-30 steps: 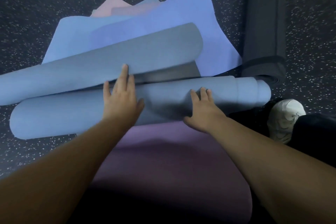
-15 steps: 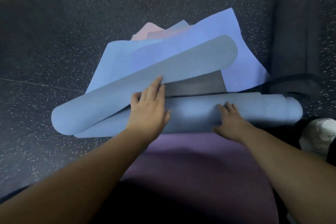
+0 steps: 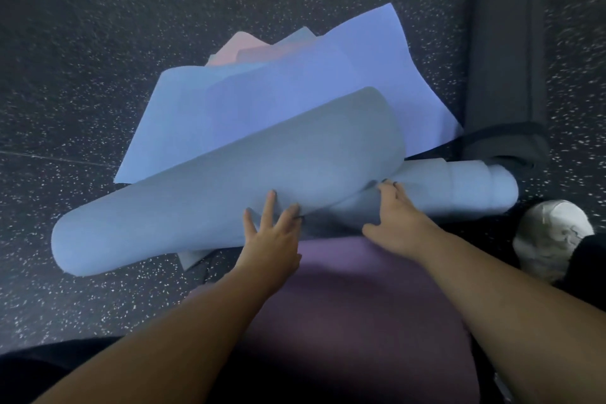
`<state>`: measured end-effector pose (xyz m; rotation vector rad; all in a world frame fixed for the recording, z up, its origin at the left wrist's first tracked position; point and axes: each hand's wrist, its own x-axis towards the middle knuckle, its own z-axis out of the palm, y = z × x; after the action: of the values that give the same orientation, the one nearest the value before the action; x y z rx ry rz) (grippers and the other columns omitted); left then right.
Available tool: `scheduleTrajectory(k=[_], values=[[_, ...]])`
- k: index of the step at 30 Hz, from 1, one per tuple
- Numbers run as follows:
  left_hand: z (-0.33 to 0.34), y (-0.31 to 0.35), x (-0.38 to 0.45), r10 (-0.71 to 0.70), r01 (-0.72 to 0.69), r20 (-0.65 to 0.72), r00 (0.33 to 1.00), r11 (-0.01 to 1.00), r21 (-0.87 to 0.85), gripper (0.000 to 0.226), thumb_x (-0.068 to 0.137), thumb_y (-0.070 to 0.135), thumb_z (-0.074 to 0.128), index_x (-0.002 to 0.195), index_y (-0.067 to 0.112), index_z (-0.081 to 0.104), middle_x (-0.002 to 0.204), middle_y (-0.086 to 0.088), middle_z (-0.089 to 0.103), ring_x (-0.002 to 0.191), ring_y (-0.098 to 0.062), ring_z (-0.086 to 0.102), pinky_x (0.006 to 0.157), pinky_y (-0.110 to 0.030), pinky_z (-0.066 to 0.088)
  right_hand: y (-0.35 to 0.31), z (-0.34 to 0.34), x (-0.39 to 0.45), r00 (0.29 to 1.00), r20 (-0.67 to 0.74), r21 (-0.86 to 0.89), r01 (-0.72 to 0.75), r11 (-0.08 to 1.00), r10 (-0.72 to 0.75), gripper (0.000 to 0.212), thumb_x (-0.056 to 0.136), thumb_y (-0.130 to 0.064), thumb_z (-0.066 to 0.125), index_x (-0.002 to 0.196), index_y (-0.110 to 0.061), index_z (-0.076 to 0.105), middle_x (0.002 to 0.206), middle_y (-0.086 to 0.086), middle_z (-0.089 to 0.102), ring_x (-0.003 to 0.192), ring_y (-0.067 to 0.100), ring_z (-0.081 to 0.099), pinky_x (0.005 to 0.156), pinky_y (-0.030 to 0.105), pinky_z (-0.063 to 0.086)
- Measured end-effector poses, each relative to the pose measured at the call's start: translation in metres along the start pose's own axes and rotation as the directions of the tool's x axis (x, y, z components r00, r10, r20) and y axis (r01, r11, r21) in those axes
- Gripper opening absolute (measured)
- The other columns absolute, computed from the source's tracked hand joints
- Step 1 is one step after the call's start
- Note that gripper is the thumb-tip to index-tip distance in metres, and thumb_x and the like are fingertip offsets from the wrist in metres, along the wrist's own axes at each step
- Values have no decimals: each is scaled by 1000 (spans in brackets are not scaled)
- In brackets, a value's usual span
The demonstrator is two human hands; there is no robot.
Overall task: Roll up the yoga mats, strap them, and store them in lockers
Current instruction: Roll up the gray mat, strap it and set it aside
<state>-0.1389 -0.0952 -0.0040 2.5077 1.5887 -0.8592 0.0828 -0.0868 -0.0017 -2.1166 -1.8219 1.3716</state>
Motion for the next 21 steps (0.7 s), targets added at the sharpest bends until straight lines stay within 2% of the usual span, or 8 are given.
scheduleTrajectory(k=[3,5,8,10,12,14,17,21], values=[[1,-5,12,-6,4,-22,1000,996,-85,61,96,28,49,150,15,24,157,0,11,147,-35,-6,111,-60,17,1,0,1,1000,-12,-16,15,1000,-15,84,92,-24,55,152,-11,-3,160,0,-12,148,16,-2,115,29,15],[-5,-10,17,36,-55,-139,990,989,-137,51,82,12,64,132,9,53,144,-7,42,140,-39,28,101,-58,36,1,1,2,1000,-21,-60,18,998,-19,82,92,-24,54,152,-11,-1,160,0,-13,147,15,-9,115,29,13],[-3,-20,29,76,-120,-334,939,986,-114,37,49,10,84,81,10,65,88,-8,66,83,-34,68,60,-38,54,2,5,2,999,-32,-127,18,992,-22,79,91,-25,54,151,-12,3,159,1,-16,146,14,-17,115,29,14],[-9,-21,35,-5,-59,-319,948,980,-188,53,44,18,90,87,8,61,92,-11,63,69,-32,63,54,-36,51,2,8,1,999,-45,-144,17,989,-24,79,90,-25,53,151,-13,5,159,1,-16,145,14,-18,115,29,15],[-17,-19,41,-87,17,-276,957,969,-245,79,60,37,86,124,6,52,134,-13,50,94,-34,60,72,-41,52,1,10,0,998,-54,-155,10,988,-19,78,88,-24,52,151,-15,6,159,-1,-16,145,13,-18,114,30,20],[-23,-16,48,-113,76,-219,969,983,-169,99,76,60,68,148,11,21,154,-7,22,125,-28,42,95,-39,43,1,9,-1,999,-40,-150,-9,989,3,79,89,-24,51,151,-17,3,159,-3,-18,144,11,-20,113,31,22],[-38,-7,59,-122,108,-125,985,988,-114,102,74,68,63,147,12,18,148,-4,27,130,-25,32,100,-37,35,2,8,-1,1000,-6,-109,-11,994,10,77,90,-21,50,152,-16,4,159,-3,-18,144,11,-21,114,29,17],[-50,-2,73,-132,139,47,990,971,-194,93,77,49,74,143,7,26,141,-10,35,131,-30,32,102,-38,37,4,5,2,1000,8,-71,1,998,0,69,92,-17,51,150,-14,15,160,-1,-14,147,13,-11,114,26,14]])
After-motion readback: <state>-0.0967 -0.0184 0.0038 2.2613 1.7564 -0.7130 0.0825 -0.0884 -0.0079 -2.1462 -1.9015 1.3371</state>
